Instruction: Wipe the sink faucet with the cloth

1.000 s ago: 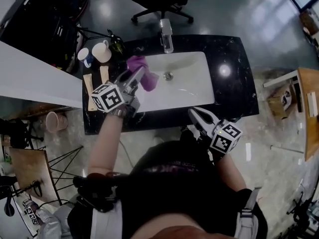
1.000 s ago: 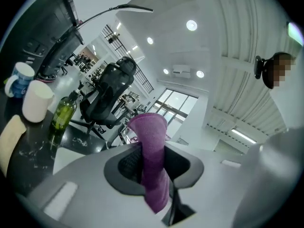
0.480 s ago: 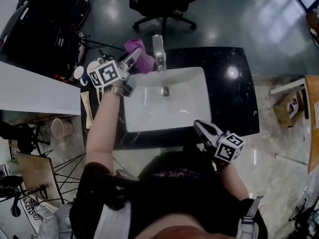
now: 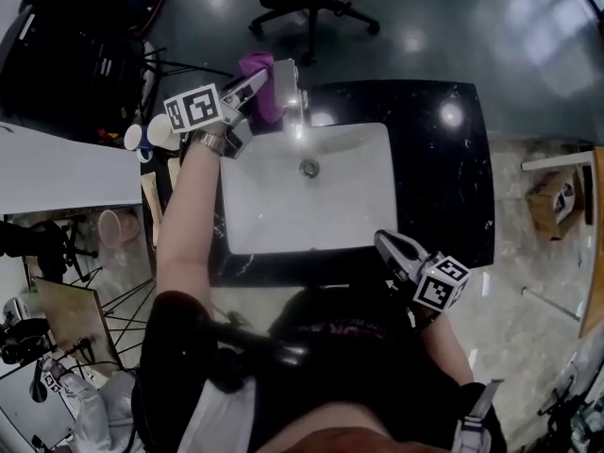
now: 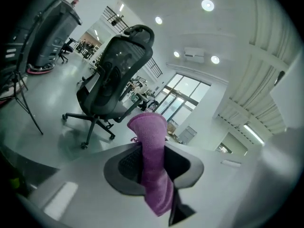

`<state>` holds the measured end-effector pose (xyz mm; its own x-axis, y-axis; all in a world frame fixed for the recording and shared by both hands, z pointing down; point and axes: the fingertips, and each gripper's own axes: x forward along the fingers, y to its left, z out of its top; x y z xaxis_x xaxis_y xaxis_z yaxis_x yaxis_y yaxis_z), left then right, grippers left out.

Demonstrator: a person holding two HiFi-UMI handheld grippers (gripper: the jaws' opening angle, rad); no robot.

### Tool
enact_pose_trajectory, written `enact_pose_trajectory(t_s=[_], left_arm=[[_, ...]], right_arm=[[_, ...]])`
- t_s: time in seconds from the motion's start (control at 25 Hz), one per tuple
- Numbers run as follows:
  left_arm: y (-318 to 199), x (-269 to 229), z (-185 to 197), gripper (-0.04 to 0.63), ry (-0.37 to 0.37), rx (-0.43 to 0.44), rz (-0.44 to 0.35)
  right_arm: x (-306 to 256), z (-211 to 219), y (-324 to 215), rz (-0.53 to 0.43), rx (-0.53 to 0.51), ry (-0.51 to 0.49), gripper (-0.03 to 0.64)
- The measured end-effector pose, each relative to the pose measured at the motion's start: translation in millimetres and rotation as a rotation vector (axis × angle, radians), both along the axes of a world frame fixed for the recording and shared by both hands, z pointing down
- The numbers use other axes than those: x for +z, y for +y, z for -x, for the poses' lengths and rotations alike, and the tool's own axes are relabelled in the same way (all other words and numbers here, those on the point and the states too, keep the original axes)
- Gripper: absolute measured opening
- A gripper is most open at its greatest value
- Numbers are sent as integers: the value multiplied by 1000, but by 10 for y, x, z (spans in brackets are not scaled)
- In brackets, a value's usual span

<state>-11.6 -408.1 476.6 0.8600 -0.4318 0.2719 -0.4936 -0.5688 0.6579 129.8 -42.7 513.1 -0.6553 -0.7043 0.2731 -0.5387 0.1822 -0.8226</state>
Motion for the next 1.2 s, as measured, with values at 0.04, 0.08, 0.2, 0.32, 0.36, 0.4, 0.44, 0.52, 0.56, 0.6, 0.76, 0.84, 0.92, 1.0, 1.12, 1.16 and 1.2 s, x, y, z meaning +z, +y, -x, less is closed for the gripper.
enact_pose_trajectory(t_s=[0.04,0.08,0.2,0.32,0.36,0.4,0.44,0.52,0.56,0.6,0.76,0.84,0.92,1.0,1.12,1.16,1.2], left_arm=[[-9,73,-34,97,-11,15,13],[-19,145,-58,97,-18,23,26],[-53,371,-70,97,-35,25,79],[-37,681,-73,97,-107,20,134],[-31,786,-79,97,-138,14,145],[-25,886,-81,95,-169,7,152],[-16,985,-77,95,-201,1,160],[18,1175,-65,95,-263,0,176],[35,1244,-61,95,-285,1,182],[44,1281,-58,94,-299,1,184],[36,1291,-64,95,-296,0,193],[38,1267,-49,95,-264,-15,212],[32,1164,-28,97,-198,-41,224],[36,984,-8,97,-132,-56,210],[80,623,6,97,-75,-48,149],[98,487,14,97,-61,-43,124],[115,346,26,97,-49,-37,98]], right_arm=[[18,-12,-16,4,-1,-1,12],[33,-22,-30,8,-3,-2,12],[76,-33,-61,21,-9,-11,12],[121,-31,-88,30,-19,-22,12],[136,-23,-96,32,-23,-24,12],[150,-11,-101,33,-27,-26,12],[161,3,-104,34,-32,-27,12],[176,28,-103,36,-39,-30,12],[181,36,-99,37,-42,-31,12],[185,40,-94,38,-43,-31,12],[193,31,-68,42,-34,-37,12],[175,39,-52,39,-31,-40,12],[150,51,-42,32,-31,-44,12],[124,72,-28,26,-32,-51,12],[86,128,-1,20,-35,-67,12],[72,155,8,16,-37,-72,12],[53,185,17,11,-40,-75,12]])
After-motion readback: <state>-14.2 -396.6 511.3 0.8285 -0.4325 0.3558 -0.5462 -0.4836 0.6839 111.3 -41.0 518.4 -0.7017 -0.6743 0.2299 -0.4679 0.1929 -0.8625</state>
